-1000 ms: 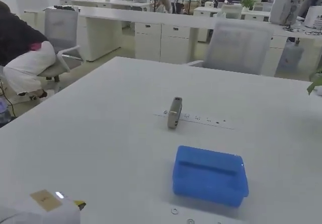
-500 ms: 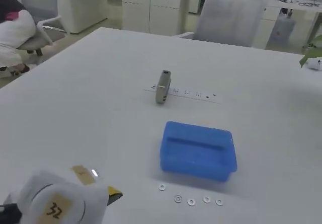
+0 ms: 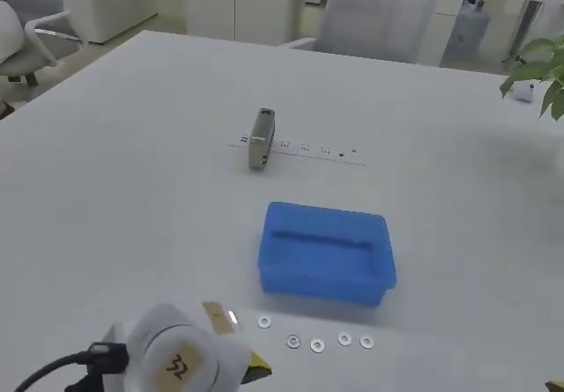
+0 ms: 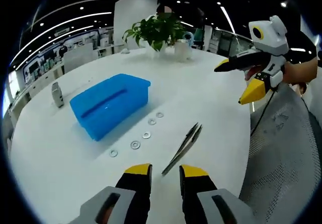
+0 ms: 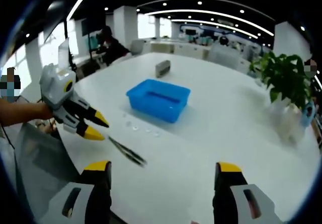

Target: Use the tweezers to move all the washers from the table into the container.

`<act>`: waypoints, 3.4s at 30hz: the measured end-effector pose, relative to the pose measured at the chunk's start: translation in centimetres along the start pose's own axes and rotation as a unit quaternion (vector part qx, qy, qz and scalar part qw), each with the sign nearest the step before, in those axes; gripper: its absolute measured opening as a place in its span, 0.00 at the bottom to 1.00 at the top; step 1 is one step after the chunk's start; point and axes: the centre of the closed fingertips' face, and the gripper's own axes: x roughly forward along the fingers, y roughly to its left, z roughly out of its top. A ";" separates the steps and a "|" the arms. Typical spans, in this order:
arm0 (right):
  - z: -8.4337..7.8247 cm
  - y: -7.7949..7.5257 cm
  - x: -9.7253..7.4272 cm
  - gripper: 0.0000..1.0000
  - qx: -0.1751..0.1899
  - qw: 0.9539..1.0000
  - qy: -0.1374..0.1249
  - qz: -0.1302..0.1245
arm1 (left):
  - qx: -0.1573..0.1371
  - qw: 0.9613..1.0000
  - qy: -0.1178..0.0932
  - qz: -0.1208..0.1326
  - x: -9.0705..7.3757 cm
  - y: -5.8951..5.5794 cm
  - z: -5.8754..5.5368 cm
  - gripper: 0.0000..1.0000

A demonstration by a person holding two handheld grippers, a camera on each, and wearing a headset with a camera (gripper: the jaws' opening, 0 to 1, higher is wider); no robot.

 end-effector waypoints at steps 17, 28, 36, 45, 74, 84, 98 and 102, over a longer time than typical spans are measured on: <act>1.8 2.4 1.1 0.80 -0.043 0.998 -0.018 0.040 | 0.076 0.996 0.041 -0.022 1.5 -1.9 -1.4 0.00; 0.6 6.1 3.5 0.44 -0.145 0.978 0.035 0.145 | 0.072 0.997 0.025 -0.009 -1.1 -2.6 1.4 0.00; 1.2 9.3 4.2 0.29 -0.189 0.961 0.032 0.198 | 0.072 0.997 -0.006 0.002 -3.7 -3.2 4.9 0.00; 2.5 11.2 4.6 0.17 -0.208 0.953 0.014 0.218 | 0.093 0.995 -0.022 0.004 -4.9 -3.5 7.3 0.00; 3.9 12.3 5.9 0.11 -0.258 0.935 -0.003 0.242 | 0.157 0.987 -0.010 -0.018 -5.9 -3.6 7.9 0.00; 3.5 13.6 6.6 0.08 -0.294 0.915 0.003 0.276 | 0.208 0.977 0.012 -0.047 -5.7 -4.5 6.7 0.00; 2.8 15.1 7.5 0.05 -0.328 0.898 0.010 0.292 | 0.237 0.969 0.013 -0.067 -6.4 -4.1 5.6 0.00; 2.9 15.3 7.6 0.04 -0.342 0.894 0.006 0.290 | 0.227 0.972 0.014 -0.058 -6.7 -3.8 5.5 0.00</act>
